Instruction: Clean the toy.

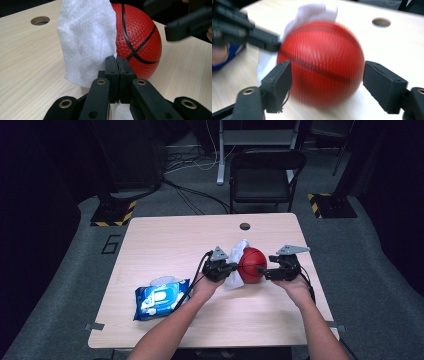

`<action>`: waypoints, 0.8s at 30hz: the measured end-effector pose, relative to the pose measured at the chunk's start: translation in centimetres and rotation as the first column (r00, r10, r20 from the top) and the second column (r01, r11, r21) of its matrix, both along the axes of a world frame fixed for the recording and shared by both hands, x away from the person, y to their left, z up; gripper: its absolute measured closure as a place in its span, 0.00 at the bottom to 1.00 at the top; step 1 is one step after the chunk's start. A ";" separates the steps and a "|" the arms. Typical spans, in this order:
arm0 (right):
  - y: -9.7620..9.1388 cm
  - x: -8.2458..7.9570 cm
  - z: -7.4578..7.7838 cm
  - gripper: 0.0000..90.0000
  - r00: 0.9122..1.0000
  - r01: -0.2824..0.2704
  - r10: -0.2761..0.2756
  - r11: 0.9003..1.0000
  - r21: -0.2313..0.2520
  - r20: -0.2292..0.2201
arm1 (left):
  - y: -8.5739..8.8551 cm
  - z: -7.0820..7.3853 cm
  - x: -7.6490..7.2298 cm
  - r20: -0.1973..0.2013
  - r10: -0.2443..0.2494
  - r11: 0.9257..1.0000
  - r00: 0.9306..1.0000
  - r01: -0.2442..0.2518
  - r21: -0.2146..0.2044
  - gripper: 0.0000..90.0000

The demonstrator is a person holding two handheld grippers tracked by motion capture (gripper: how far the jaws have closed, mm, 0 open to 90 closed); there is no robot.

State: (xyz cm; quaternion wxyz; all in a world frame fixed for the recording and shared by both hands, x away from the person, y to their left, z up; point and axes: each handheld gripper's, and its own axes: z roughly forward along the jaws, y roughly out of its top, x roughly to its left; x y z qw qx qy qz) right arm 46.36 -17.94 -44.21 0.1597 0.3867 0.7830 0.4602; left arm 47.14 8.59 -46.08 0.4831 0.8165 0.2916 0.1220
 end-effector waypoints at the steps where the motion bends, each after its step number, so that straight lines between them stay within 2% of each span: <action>1: 0.4 0.2 0.4 0.24 1.000 -0.003 0.003 1.000 -0.005 0.007 | 0.0 0.0 0.0 -0.001 -0.003 1.000 1.000 0.003 0.002 0.98; 5: 2.5 1.1 1.2 0.24 0.999 -0.021 0.023 0.999 -0.048 0.039 | 0.0 0.1 -0.1 -0.004 -0.013 1.000 1.000 0.013 0.006 0.98; 6: 2.8 1.3 1.3 0.25 0.998 -0.023 0.025 0.999 -0.039 0.050 | 0.0 0.1 -0.2 -0.005 -0.018 1.000 1.000 0.019 0.006 0.98; 9: 3.4 1.8 1.2 0.24 0.999 -0.022 0.024 0.999 -0.038 0.035 | 0.1 0.2 -0.3 -0.011 -0.034 0.999 0.999 0.034 0.017 0.98; 10: 3.4 1.8 1.1 0.24 0.999 -0.021 0.023 0.999 -0.046 0.037 | 0.1 0.3 -0.4 -0.010 -0.042 0.999 0.999 0.043 0.009 0.98; 15: 2.5 1.9 0.9 0.24 1.000 -0.012 0.012 1.000 -0.014 0.011 | 0.5 1.0 -1.6 0.003 -0.085 0.996 0.996 0.085 0.011 0.98; 20: 2.0 2.0 0.8 0.24 1.000 -0.008 0.008 1.000 -0.001 -0.004 | 1.4 1.7 -3.0 0.001 -0.113 0.993 0.994 0.113 0.036 0.98; 24: 2.3 2.0 0.8 0.24 1.000 -0.007 0.007 1.000 -0.004 0.000 | 1.9 1.9 -3.3 -0.012 -0.135 0.989 0.991 0.135 0.053 0.98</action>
